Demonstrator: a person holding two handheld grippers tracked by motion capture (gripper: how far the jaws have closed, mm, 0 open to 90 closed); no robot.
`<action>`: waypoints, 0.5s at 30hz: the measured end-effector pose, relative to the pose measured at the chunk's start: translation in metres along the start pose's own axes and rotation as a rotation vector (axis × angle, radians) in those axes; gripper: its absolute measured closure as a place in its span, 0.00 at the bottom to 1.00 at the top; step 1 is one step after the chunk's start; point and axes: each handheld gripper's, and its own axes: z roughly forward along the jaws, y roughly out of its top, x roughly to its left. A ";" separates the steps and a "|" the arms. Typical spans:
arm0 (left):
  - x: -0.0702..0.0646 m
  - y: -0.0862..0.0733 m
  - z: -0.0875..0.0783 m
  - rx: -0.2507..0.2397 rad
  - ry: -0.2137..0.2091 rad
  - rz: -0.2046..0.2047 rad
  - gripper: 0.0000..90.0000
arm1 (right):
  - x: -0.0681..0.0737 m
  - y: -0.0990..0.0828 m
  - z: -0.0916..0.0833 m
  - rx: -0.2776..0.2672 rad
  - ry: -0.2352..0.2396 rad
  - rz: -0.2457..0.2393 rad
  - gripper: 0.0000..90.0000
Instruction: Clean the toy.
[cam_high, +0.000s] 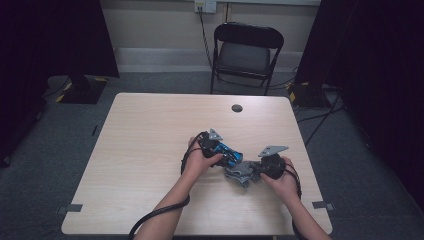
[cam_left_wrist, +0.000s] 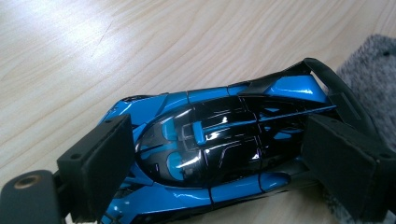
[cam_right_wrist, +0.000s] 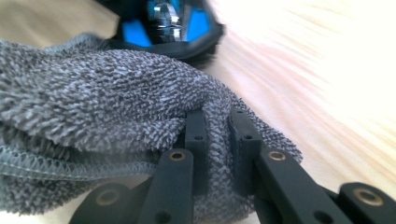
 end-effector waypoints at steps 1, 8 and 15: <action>0.000 0.000 0.000 -0.001 0.000 0.000 0.11 | -0.002 0.000 0.000 -0.001 -0.008 0.007 0.89; 0.000 0.000 0.000 0.003 0.001 -0.003 0.11 | -0.012 0.000 -0.001 0.008 -0.070 0.013 0.89; 0.000 0.000 0.000 0.003 0.002 -0.002 0.11 | -0.021 -0.002 -0.002 -0.001 -0.108 0.051 0.89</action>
